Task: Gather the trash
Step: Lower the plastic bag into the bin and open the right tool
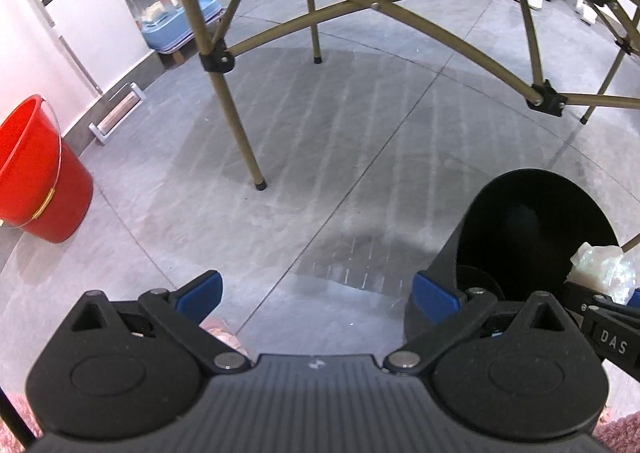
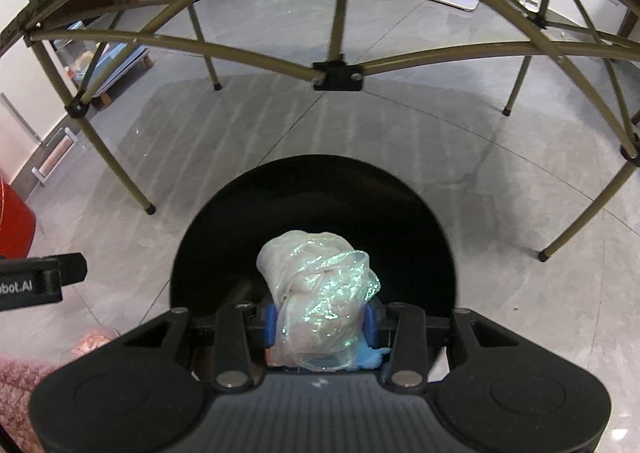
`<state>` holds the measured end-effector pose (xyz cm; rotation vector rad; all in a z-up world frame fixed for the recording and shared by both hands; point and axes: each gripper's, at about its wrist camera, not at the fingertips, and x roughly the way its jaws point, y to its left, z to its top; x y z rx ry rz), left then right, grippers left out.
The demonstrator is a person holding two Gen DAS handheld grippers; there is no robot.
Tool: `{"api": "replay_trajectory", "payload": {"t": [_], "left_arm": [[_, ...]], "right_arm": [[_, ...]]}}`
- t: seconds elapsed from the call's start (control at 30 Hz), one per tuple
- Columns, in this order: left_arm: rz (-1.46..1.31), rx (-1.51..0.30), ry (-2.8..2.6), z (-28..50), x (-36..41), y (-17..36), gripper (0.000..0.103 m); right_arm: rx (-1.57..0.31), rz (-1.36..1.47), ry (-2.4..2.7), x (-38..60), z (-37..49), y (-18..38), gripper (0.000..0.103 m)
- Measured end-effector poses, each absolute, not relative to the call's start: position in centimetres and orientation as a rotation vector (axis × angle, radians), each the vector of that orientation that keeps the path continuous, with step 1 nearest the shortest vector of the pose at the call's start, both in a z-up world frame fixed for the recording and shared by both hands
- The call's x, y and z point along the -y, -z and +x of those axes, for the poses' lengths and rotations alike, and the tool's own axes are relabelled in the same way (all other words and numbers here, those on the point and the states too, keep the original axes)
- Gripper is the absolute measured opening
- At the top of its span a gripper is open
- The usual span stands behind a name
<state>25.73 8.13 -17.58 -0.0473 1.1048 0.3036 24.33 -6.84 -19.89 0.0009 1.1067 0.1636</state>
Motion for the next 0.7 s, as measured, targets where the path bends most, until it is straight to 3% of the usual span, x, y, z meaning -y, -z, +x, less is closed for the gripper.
{"api": "replay_trajectory", "payload": {"t": [0.7], "left_arm": [[-0.046, -1.136, -0.314, 25.3, -8.9, 18.1, 0.103]], "right_arm": [[-1.139, -0.019, -0.181, 5.2, 25.1, 21.1, 0.039]]}}
